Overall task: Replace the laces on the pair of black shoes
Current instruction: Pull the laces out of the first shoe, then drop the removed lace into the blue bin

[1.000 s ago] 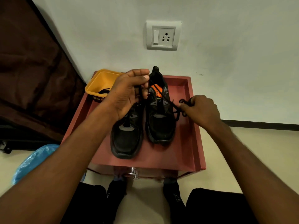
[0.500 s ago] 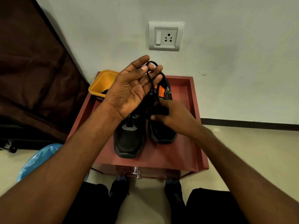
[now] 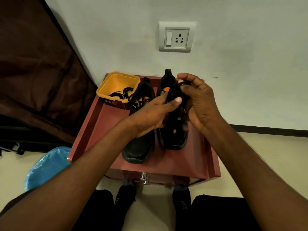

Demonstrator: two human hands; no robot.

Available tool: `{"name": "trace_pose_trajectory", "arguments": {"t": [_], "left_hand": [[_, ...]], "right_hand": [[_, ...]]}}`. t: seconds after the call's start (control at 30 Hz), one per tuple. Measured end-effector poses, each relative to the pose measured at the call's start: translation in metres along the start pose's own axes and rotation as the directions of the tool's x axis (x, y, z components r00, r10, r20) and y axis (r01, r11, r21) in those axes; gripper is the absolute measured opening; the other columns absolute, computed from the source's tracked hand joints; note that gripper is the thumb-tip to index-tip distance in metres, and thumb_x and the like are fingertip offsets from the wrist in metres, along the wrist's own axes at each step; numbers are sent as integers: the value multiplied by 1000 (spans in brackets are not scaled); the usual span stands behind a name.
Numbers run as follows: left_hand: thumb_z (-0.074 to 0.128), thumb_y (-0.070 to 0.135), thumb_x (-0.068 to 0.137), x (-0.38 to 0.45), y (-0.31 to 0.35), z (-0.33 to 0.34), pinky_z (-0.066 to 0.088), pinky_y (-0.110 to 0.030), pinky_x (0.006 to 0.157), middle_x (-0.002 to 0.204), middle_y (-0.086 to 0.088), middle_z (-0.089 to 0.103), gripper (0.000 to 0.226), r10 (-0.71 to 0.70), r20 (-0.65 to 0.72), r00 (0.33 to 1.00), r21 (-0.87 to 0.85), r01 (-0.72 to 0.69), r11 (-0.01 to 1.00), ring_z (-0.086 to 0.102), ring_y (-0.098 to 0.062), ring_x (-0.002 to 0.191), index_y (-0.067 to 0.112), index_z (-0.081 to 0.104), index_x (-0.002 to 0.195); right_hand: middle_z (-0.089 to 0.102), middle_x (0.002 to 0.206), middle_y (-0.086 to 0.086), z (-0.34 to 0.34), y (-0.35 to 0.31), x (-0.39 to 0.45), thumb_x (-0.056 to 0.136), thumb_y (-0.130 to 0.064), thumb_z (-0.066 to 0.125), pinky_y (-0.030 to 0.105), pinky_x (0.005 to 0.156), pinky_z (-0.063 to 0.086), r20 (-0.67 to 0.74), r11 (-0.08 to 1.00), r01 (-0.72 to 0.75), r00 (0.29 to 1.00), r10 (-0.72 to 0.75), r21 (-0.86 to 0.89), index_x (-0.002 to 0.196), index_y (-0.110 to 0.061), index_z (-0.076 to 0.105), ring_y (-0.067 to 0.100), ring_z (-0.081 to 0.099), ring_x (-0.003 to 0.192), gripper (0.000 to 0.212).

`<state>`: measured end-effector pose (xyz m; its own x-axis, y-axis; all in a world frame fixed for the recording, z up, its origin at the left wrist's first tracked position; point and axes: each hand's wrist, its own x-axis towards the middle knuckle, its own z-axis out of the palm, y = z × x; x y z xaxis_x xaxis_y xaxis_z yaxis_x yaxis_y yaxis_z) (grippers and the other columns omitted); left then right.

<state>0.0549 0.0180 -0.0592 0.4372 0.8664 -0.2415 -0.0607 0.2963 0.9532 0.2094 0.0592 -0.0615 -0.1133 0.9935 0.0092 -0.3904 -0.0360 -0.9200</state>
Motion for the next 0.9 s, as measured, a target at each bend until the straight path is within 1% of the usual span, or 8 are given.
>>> {"name": "trace_pose_trajectory", "arguments": {"t": [0.13, 0.27, 0.47, 0.57, 0.63, 0.7, 0.77, 0.9], "left_hand": [[45, 18, 110, 1, 3, -17, 47, -32, 56, 80, -8, 64, 24, 61, -311, 949, -15, -69, 998, 66, -23, 65, 8, 59, 128], [45, 7, 106, -3, 10, -43, 59, -33, 79, 99, -10, 71, 24, 19, -493, 870, -416, -254, 873, 70, -21, 89, 9, 64, 122], [41, 7, 105, -29, 17, -57, 54, -24, 56, 104, -19, 69, 23, -147, -523, 839, -678, -305, 668, 67, -24, 85, 0, 57, 120], [40, 1, 105, -60, 14, -63, 59, -26, 74, 92, -17, 74, 22, -73, -557, 827, -599, -340, 725, 69, -25, 88, -4, 60, 110], [42, -2, 105, -87, 6, -72, 60, -32, 91, 102, -17, 73, 24, 21, -611, 791, -374, -312, 873, 70, -25, 97, -6, 62, 117], [46, -3, 104, -120, -3, -84, 58, -33, 84, 103, -18, 71, 26, 105, -657, 746, -103, -227, 968, 71, -24, 88, -2, 69, 116], [52, -2, 103, -155, -9, -100, 48, -35, 68, 95, -18, 67, 26, 101, -707, 700, -10, -153, 988, 62, -27, 75, 8, 76, 103], [55, -10, 97, -216, -16, -142, 54, -45, 94, 95, -22, 71, 25, 56, -805, 591, 43, -36, 998, 64, -32, 90, 5, 75, 93]], "right_hand": [[76, 103, 5, 8, -4, 4, 92, 9, 63, 37, 92, 60, 5, 956, 123, 992, -126, -268, 110, -6, 74, 20, 73, 97, 26], [74, 120, -4, 28, 9, -2, 89, -8, 77, 27, 97, 57, 258, 809, 170, 966, -24, -562, 124, -17, 72, 6, 70, 111, 36], [68, 120, -8, 72, 34, -11, 74, -30, 91, 9, 96, 46, 261, 562, 325, 946, -194, -760, 126, -21, 71, 1, 61, 109, 56], [76, 105, -6, 92, 39, -15, 79, -26, 86, 29, 89, 57, 225, 525, 350, 931, -288, -776, 109, -20, 79, 7, 69, 95, 32], [77, 92, -6, 109, 40, -20, 80, -23, 83, 24, 75, 57, 216, 567, 353, 930, -297, -744, 97, -20, 83, 5, 70, 81, 16], [77, 81, -7, 132, 43, -31, 80, -17, 83, 14, 65, 52, 232, 638, 351, 936, -266, -685, 90, -18, 83, 1, 69, 72, 10], [76, 76, -7, 158, 53, -45, 78, -13, 85, 17, 65, 53, 250, 732, 302, 951, -184, -611, 88, -17, 84, 2, 70, 69, 11], [75, 73, 4, 219, 90, -79, 81, 3, 82, 23, 67, 58, 304, 881, 63, 948, 94, -470, 96, -2, 79, 6, 70, 62, 16]]}}
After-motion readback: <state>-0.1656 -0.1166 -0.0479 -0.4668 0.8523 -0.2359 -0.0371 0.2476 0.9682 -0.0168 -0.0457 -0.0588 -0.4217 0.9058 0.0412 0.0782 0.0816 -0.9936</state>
